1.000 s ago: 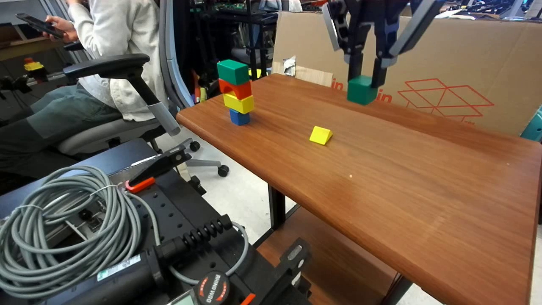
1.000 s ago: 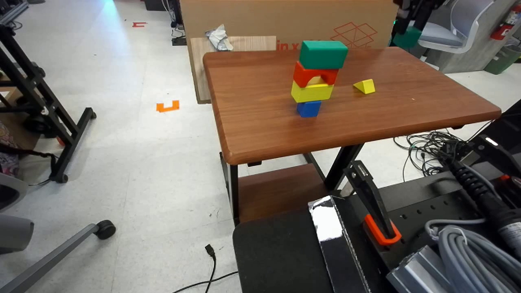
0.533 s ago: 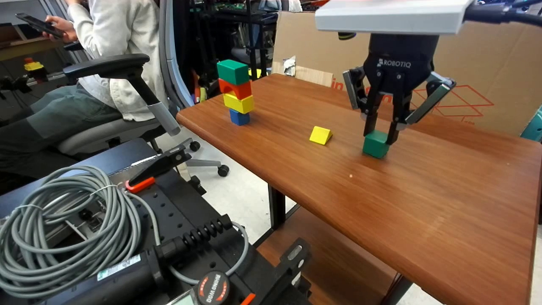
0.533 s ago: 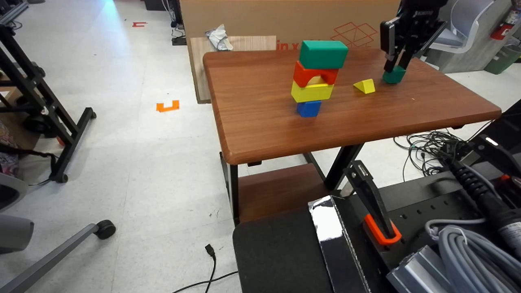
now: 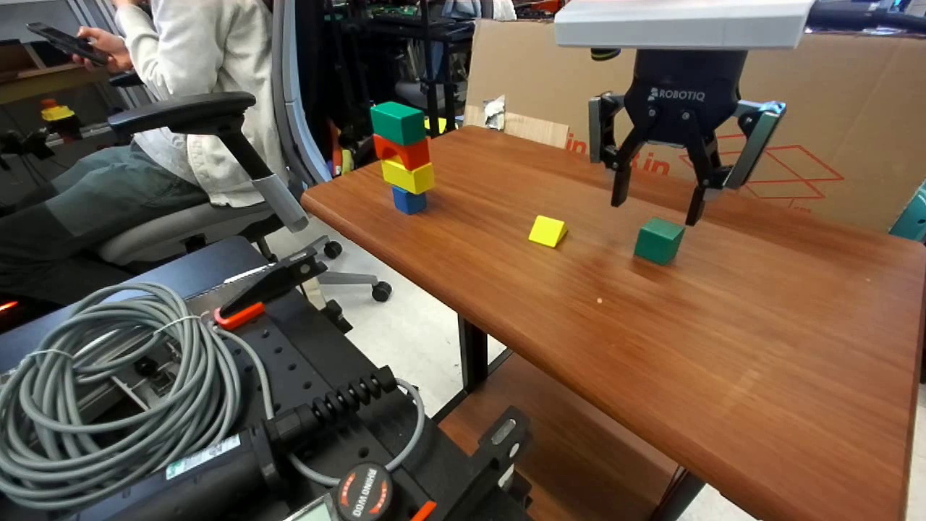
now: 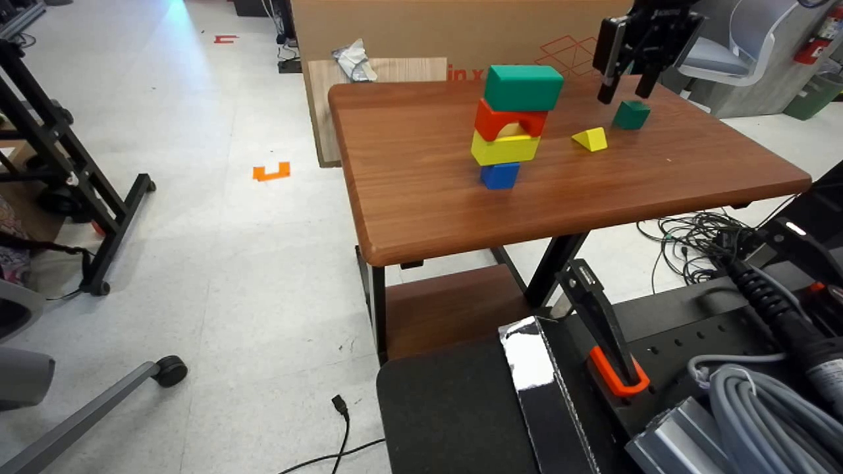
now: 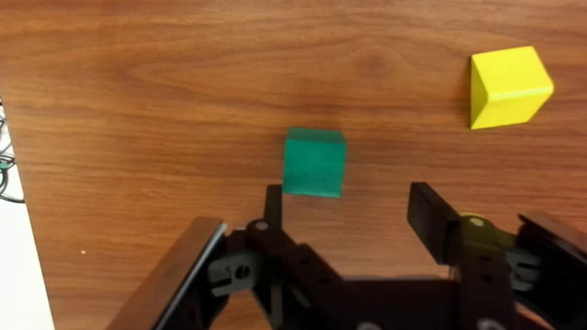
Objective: Remove the green cube from the top of the stacked blocks
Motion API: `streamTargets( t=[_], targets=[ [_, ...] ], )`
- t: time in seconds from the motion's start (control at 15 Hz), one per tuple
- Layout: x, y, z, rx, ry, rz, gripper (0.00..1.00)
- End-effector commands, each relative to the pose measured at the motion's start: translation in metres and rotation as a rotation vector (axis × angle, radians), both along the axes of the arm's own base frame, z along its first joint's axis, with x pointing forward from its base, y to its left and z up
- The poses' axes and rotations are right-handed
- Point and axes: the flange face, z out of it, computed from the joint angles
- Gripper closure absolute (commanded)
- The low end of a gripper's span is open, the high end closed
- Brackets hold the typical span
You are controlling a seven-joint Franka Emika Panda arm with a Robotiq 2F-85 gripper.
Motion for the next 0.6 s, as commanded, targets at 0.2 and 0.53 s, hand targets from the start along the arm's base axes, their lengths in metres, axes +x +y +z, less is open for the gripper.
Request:
streamTargets(
  t=[0.2, 0.53],
  targets=[
    [-0.033, 0.044, 0.081, 0.072, -0.033, 0.074, 0.0],
    [-0.031, 0.056, 0.102, 0.103, -0.014, 0.052, 0.0]
  ],
)
